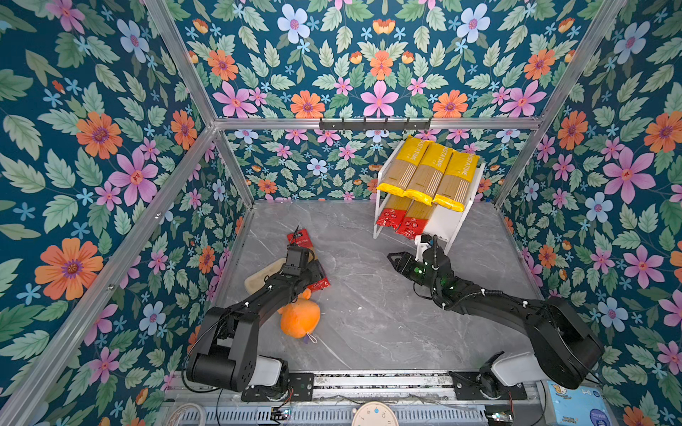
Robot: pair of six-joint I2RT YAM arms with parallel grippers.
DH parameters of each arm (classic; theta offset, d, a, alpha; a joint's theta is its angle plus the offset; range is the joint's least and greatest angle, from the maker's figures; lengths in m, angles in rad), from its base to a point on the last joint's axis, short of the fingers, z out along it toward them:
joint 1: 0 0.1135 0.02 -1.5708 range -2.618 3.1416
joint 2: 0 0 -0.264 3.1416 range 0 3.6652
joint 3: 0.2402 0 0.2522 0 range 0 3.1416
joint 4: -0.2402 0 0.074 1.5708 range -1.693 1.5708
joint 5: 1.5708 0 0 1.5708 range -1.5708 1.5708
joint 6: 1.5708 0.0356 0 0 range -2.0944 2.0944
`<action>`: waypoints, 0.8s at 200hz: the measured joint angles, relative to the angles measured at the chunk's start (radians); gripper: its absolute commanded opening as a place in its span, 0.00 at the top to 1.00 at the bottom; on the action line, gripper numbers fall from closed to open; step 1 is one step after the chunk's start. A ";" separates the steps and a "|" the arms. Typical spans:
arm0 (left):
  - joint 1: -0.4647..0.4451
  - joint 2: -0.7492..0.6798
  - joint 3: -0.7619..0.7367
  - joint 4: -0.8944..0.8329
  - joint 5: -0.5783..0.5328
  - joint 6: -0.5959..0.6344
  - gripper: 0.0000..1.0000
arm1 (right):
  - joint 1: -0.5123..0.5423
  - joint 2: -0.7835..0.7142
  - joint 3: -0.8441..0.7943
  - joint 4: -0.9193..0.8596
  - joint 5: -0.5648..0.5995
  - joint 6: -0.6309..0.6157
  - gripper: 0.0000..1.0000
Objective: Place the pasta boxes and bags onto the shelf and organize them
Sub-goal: 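Grasp the end of the last red spaghetti pack with the left gripper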
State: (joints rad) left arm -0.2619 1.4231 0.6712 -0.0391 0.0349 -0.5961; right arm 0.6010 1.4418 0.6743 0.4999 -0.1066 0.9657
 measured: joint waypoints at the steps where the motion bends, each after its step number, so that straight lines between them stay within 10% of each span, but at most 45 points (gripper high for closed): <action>1: 0.000 0.003 0.000 0.000 -0.001 0.000 0.25 | 0.000 0.000 0.000 0.000 0.000 0.000 0.53; 69: -0.027 0.128 0.000 0.100 0.013 -0.008 0.38 | 0.004 -0.015 -0.009 0.005 0.004 0.000 0.54; 160: -0.297 0.130 -0.071 0.249 0.017 -0.130 0.38 | 0.003 -0.014 -0.013 0.005 0.006 0.003 0.55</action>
State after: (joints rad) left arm -0.5591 1.5536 0.5999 0.2100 0.0517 -0.7258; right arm 0.6044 1.4277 0.6613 0.5053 -0.1009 0.9688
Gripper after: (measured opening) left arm 0.623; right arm 0.450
